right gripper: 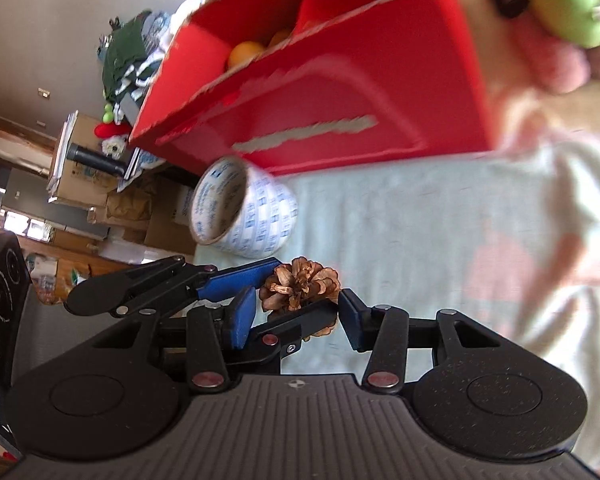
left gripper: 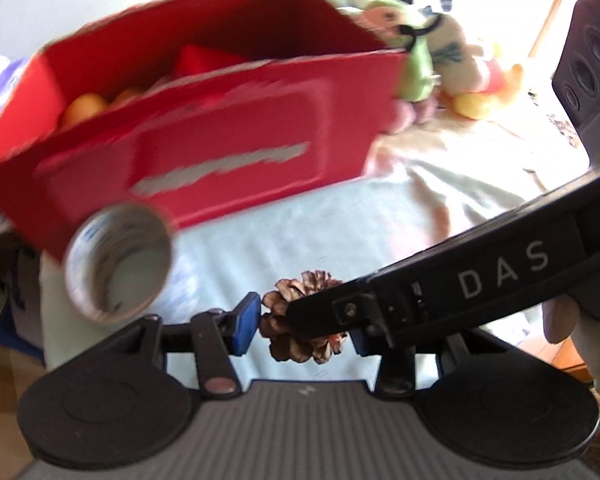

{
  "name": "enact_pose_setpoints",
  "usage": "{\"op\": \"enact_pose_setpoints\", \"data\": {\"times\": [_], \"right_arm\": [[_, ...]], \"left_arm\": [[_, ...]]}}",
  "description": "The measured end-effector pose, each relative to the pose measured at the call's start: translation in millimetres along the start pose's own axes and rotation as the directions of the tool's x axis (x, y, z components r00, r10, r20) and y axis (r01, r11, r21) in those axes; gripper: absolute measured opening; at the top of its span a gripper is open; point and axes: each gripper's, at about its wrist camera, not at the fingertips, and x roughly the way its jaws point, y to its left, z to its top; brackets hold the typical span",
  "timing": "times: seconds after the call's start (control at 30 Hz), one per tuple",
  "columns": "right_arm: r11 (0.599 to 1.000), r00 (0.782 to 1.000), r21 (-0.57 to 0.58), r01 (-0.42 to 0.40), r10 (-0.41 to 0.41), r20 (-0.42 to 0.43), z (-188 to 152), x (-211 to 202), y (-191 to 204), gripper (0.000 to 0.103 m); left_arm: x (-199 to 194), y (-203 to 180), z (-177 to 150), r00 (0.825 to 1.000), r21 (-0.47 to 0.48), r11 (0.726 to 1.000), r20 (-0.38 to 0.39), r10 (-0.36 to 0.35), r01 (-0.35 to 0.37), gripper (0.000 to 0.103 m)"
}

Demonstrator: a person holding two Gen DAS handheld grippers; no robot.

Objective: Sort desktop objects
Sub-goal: 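Close the left tool on the pinecone while the right tool pinches it too, then carry the pinecone with both tools over the bin and lower it inside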

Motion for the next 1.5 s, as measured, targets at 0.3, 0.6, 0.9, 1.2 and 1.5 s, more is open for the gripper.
{"op": "enact_pose_setpoints", "data": {"times": [0.3, 0.6, 0.9, 1.2, 1.5], "right_arm": [[0.998, 0.979, 0.036, 0.046, -0.053, 0.197, 2, -61, -14, 0.049], [0.997, 0.920, -0.016, 0.073, -0.061, 0.387, 23, -99, 4, 0.049], [0.988, 0.888, -0.113, 0.107, -0.044, 0.458, 75, -85, 47, 0.049], [0.965, 0.892, -0.122, 0.234, -0.163, 0.422, 111, -49, 66, 0.045], [0.940, 0.870, -0.039, 0.339, -0.298, 0.394, 117, -27, 56, 0.039]], "left_arm": [[-14, -58, 45, 0.992, 0.157, 0.986, 0.104, -0.066, 0.050, 0.043], [-46, -72, 90, 0.963, 0.247, 0.969, 0.255, -0.087, 0.022, 0.041], [-64, -17, 129, 0.931, 0.188, 0.982, 0.360, -0.067, -0.002, 0.041], [-30, 47, 148, 0.944, 0.086, 0.979, 0.265, -0.199, 0.182, 0.042], [10, 67, 153, 0.933, 0.040, 0.948, 0.168, -0.319, 0.317, 0.042]]}}
